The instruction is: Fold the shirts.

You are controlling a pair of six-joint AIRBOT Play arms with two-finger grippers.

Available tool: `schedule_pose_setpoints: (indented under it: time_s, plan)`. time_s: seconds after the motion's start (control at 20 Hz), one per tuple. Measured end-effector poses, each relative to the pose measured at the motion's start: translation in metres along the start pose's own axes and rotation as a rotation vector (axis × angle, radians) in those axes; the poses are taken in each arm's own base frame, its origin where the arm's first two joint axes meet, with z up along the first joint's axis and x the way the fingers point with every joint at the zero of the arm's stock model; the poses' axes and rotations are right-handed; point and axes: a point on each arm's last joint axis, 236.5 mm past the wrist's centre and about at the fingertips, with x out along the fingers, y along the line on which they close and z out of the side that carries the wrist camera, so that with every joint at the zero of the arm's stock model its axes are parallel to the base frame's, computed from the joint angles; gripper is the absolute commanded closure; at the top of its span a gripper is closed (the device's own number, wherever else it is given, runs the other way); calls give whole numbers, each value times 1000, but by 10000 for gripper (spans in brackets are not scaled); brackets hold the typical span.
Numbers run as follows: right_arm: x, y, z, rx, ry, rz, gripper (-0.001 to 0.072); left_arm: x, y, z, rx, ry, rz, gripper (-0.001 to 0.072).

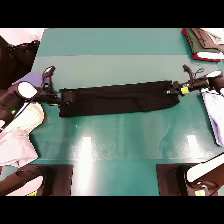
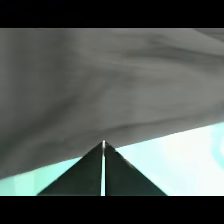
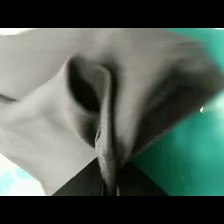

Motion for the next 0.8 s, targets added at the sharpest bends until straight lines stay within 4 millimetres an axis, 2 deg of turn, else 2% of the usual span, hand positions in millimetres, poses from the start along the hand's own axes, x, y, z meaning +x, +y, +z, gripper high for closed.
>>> schedule_pose_setpoints:
  time_s: [0.2,0.45,0.65,0.8]
  plan:
    - [-23,69,15,-101,-70,55,693,31,-52,14,108,16,-62,684]
    - [-38,181,17,-282,-71,115,693,100,-119,34,223,58,-123,683]
    - [-33,263,5,-435,-53,158,693,151,-147,32,264,101,-146,683]
    - [-25,309,-9,-522,-37,187,693,173,-149,32,255,115,-146,683]
